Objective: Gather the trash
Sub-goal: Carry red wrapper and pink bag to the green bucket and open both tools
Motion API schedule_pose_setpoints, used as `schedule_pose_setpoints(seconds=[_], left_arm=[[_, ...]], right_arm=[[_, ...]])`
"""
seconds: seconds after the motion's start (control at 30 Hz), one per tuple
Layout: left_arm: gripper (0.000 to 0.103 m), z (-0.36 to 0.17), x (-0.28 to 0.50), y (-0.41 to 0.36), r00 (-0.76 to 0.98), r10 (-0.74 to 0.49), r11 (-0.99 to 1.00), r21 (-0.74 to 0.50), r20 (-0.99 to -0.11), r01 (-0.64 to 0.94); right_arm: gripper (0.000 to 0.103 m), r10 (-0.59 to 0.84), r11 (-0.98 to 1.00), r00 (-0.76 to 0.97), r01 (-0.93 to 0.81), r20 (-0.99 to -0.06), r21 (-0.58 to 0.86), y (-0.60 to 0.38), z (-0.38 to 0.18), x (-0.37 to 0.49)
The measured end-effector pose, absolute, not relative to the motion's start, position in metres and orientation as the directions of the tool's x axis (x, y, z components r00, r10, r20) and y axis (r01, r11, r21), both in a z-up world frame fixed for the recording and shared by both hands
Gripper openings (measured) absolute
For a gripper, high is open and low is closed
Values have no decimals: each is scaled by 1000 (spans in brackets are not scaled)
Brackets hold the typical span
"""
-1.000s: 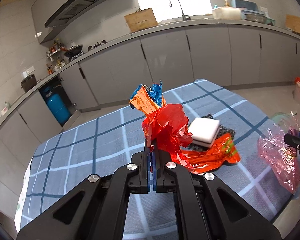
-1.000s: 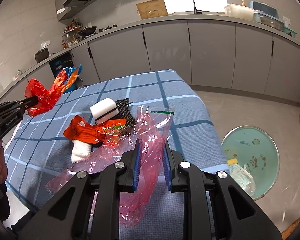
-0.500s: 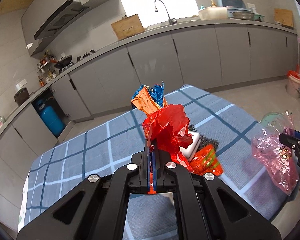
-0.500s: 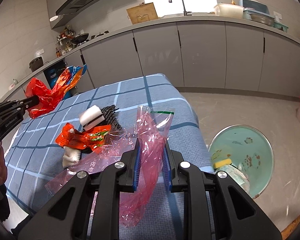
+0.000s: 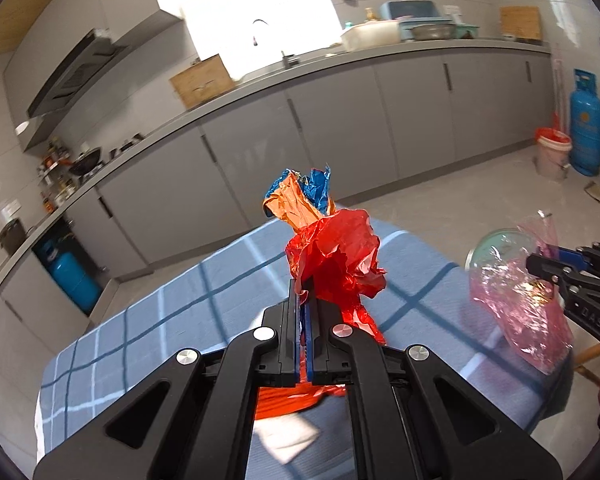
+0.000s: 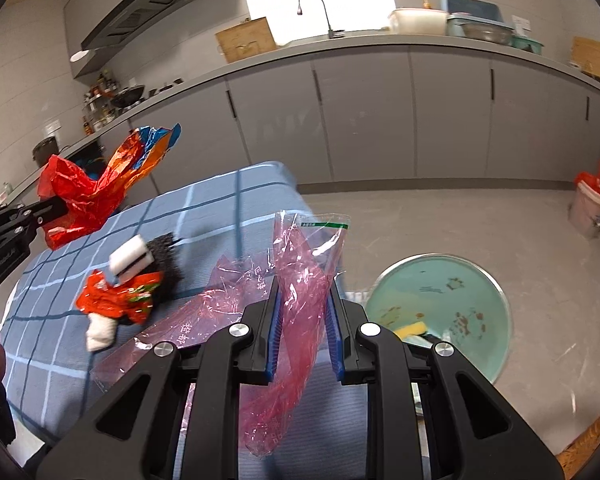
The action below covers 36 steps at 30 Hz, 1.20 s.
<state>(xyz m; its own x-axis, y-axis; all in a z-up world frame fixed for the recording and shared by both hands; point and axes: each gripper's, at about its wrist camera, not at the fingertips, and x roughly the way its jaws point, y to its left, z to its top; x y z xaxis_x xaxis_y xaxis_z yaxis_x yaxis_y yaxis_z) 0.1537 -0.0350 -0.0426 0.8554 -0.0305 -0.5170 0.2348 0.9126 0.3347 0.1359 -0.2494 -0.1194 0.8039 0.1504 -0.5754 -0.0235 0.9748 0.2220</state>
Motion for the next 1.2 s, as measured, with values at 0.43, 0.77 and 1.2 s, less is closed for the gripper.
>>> schedule_pose_setpoints(seconds=[0.43, 0.77, 1.2], left_arm=[[3, -65, 157, -119, 813, -184, 850, 326, -552, 414], [3, -91, 165, -167, 756, -247, 805, 307, -605, 509], [3, -134, 188, -215, 661, -282, 759, 260, -695, 597]], right_arm=[[21, -1, 968, 803, 150, -597, 200, -331, -140, 145], [22, -54, 957, 767, 222, -640, 186, -371, -172, 160], [23, -93, 951, 720, 268, -688, 152, -403, -208, 184]])
